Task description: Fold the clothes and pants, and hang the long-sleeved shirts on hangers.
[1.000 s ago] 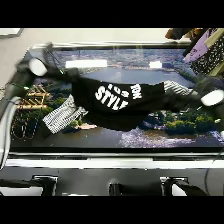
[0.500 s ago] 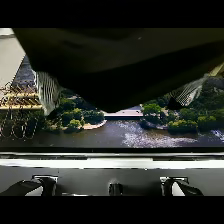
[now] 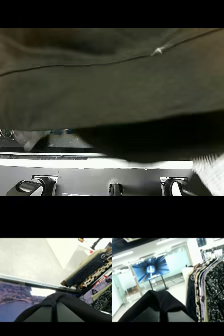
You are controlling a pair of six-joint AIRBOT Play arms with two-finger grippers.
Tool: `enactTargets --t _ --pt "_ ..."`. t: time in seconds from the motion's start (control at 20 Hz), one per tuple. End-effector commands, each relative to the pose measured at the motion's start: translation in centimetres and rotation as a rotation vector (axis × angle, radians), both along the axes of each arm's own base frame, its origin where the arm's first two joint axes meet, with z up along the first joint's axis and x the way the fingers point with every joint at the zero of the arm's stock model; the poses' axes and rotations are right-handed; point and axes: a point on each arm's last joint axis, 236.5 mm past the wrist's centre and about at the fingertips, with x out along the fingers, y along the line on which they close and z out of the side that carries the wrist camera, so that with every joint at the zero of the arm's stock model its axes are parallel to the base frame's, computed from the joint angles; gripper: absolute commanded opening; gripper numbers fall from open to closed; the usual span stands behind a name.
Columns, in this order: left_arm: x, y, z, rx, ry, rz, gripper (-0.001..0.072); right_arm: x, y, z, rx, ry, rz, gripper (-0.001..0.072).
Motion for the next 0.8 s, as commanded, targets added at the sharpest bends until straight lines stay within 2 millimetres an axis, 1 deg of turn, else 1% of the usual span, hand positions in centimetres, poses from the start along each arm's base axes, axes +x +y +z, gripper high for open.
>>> enactTargets --t 0.0,0.05,0.1,0.15,0.2,0.25,0.3,0.35,0.45,0.5,0.55,0.6,0.65,0.7,0.75 --pt "1.5 0.2 -2.6 -0.01 0.094 0.023 0.0021 3.4 -1.1 -1.0 0.077 0.043 0.023 0.0033" --pt "3.5 -0.2 -4.6 0.0 0.154 0.022 0.0022 6.2 -1.4 -2.1 0.105 0.095 0.054 0.0033" --pt "5.9 -0.7 -7.3 0.017 0.232 0.021 0.0021 9.9 -1.6 -3.8 0.143 0.162 0.101 0.0033" --pt "8.4 -1.2 -10.2 0.032 0.308 0.024 0.0022 13.6 -1.8 -5.9 0.188 0.238 0.147 0.0033" --pt "11.4 -1.5 -13.4 0.047 0.38 0.032 0.0022 18.1 -1.9 -8.9 0.237 0.336 0.203 0.0034" --pt "14.2 -2.0 -16.4 0.054 0.434 0.038 0.0022 22.5 -2.0 -12.6 0.285 0.446 0.255 0.0034" --pt "17.4 -2.6 -19.6 0.063 0.483 0.042 0.0022 26.4 -2.1 -16.7 0.346 0.557 0.304 0.0034" --pt "20.3 -3.1 -22.7 0.071 0.524 0.045 0.0022 30.1 -2.1 -21.4 0.42 0.673 0.35 0.0034" --pt "25.9 -4.2 -29.2 0.065 0.597 0.049 0.0022 36.1 -2.7 -30.1 0.508 0.849 0.384 0.0035" --pt "28.4 -4.9 -32.5 0.051 0.622 0.051 0.0022 38.5 -2.7 -33.9 0.524 0.91 0.388 0.0035" --pt "30.4 -5.4 -35.5 0.033 0.645 0.051 0.0022 40.7 -2.2 -37.7 0.544 0.964 0.397 0.0035" --pt "32.1 -6.1 -38.6 0.005 0.672 0.049 0.0021 42.6 -1.1 -41.1 0.552 1.012 0.414 0.0035" --pt "33.3 -6.7 -41.4 -0.023 0.702 0.047 0.0022 44.1 0.3 -44.4 0.536 1.06 0.435 0.0041" --pt "34.0 -7.3 -44.4 -0.052 0.749 0.042 0.0022 45.2 1.6 -47.2 0.514 1.102 0.45 0.0058" --pt "34.1 -7.9 -47.1 -0.08 0.806 0.033 0.0022 45.8 2.8 -49.9 0.496 1.15 0.457 0.0062"
